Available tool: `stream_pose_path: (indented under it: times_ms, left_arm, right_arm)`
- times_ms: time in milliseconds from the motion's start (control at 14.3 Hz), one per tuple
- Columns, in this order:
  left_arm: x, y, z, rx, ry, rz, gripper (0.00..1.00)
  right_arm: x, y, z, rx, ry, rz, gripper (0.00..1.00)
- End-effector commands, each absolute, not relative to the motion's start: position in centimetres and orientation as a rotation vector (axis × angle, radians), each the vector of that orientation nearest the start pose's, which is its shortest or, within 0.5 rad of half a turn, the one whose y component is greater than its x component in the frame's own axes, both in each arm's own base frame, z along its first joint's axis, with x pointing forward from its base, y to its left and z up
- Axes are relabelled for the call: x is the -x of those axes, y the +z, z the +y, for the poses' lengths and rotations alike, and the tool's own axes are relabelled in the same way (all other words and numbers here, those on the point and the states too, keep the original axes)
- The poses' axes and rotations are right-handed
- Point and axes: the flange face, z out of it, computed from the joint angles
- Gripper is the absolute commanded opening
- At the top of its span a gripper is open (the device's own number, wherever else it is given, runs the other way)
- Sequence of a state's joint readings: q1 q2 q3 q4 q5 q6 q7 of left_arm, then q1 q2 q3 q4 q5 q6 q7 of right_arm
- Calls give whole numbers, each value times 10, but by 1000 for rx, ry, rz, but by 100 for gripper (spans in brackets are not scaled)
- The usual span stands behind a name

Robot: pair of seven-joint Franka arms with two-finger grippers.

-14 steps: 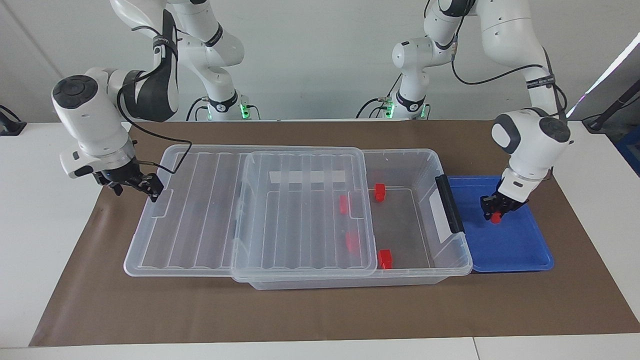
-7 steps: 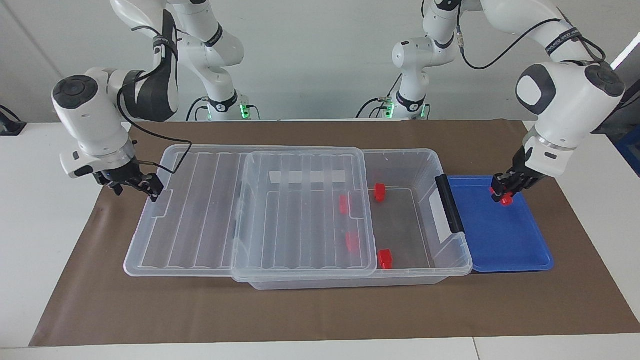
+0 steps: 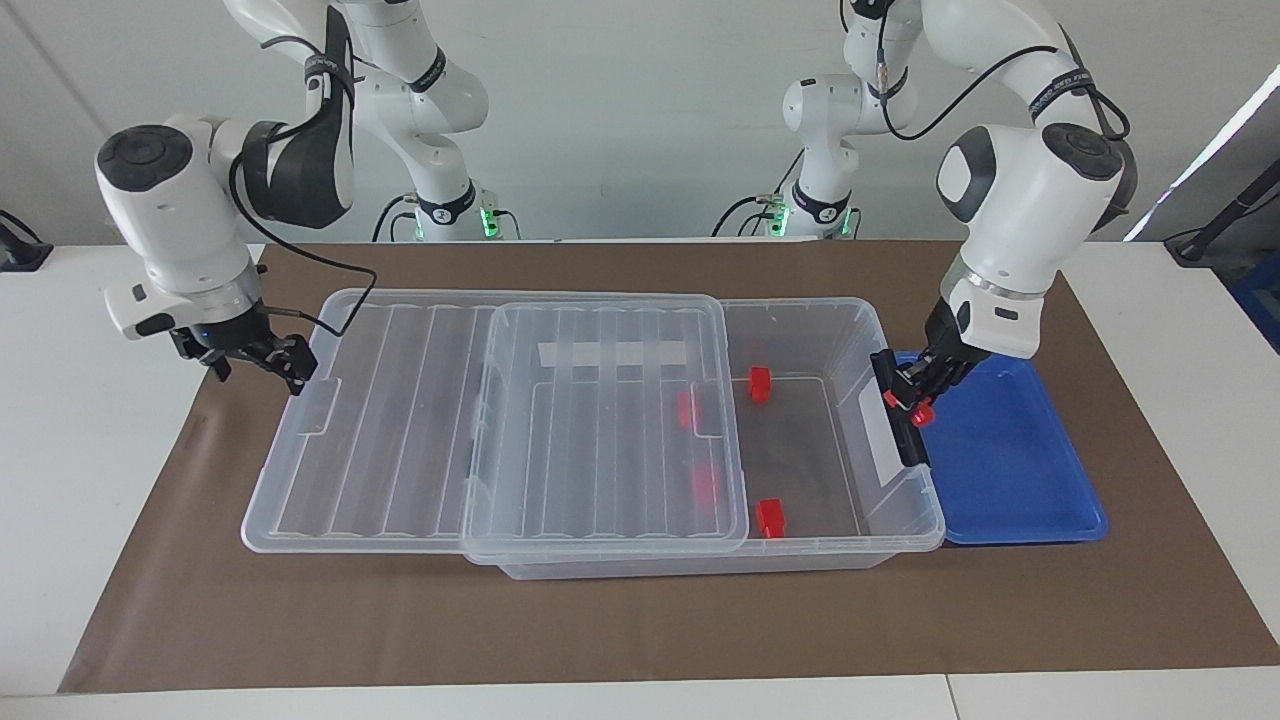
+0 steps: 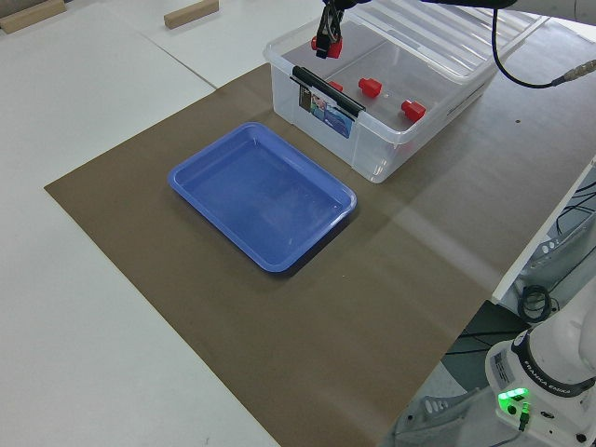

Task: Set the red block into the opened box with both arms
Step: 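Carry the red block with the left gripper into the opened box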

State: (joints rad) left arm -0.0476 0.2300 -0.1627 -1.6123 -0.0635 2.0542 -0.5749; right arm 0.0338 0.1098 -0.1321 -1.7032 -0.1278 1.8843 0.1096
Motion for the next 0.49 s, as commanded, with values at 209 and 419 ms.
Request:
stream_pose_path:
  times_ms: [209, 419]
  left_arm:
    - [-612, 454, -186, 3263, -372, -630, 0]
    - [-613, 417, -202, 3196, -348, -465, 0]
  right_arm:
    - [-563, 603, -59, 3131, -152, 309, 100]
    - [-546, 635, -54, 3137, -24, 292, 100]
